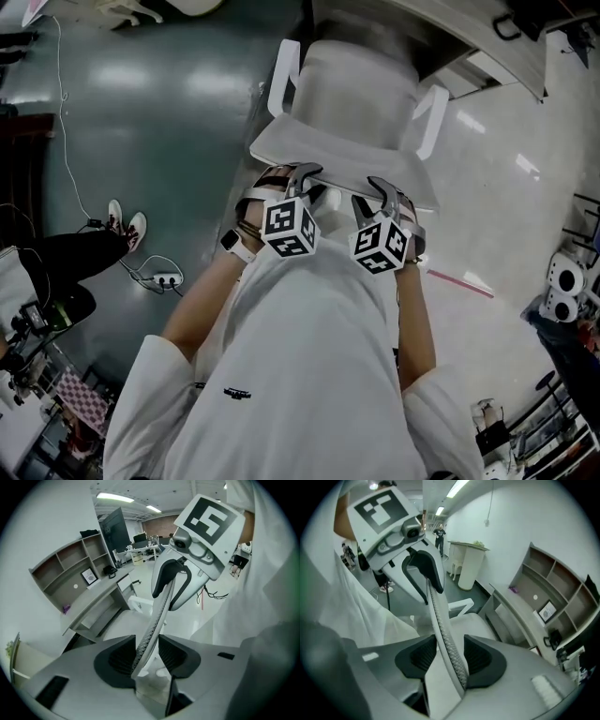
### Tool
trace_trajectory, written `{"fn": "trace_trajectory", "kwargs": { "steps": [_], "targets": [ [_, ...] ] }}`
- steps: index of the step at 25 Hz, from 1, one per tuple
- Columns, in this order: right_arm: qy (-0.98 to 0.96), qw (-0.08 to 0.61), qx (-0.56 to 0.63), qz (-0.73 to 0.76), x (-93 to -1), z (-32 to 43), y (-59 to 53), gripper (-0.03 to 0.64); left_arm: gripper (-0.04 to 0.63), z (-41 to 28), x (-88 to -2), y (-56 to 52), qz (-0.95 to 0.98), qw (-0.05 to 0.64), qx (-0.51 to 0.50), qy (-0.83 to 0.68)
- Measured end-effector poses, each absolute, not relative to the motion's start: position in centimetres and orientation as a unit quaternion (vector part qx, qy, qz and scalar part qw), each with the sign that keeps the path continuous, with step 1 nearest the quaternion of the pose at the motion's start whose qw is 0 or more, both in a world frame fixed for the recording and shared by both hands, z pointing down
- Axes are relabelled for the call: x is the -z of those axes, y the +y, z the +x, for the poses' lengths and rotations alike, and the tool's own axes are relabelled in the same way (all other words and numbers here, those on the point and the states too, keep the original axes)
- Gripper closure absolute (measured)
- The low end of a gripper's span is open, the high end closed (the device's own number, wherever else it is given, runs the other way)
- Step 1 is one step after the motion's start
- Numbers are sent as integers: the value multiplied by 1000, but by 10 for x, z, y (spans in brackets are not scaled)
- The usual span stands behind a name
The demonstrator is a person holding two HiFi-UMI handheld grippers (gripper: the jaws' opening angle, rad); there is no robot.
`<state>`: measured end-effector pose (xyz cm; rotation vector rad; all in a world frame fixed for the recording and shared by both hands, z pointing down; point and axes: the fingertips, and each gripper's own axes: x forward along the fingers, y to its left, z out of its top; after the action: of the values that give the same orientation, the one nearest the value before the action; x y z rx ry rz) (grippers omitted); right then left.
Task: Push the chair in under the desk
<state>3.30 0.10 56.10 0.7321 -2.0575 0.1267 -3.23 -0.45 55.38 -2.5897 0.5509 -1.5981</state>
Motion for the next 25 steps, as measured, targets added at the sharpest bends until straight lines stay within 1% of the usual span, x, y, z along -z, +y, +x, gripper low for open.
{"fn": "trace_trajectory", "kwargs": {
  "steps": [3, 6, 20, 25],
  "targets": [
    [-829, 475, -27, 292, -566, 35, 3, 448, 449, -31, -556, -6, -837, 33, 518, 174],
    [-830, 477, -25, 288, -567, 34, 3, 457, 448, -31, -556, -7, -838, 33, 515, 177],
    [-825, 475, -24, 306, -567, 36, -40, 459, 431, -28, -558, -53, -840, 33, 502, 203],
    [-826, 466, -4, 318, -566, 38, -63, 457, 431, -27, -559, -76, -840, 36, 504, 199]
  ]
}}
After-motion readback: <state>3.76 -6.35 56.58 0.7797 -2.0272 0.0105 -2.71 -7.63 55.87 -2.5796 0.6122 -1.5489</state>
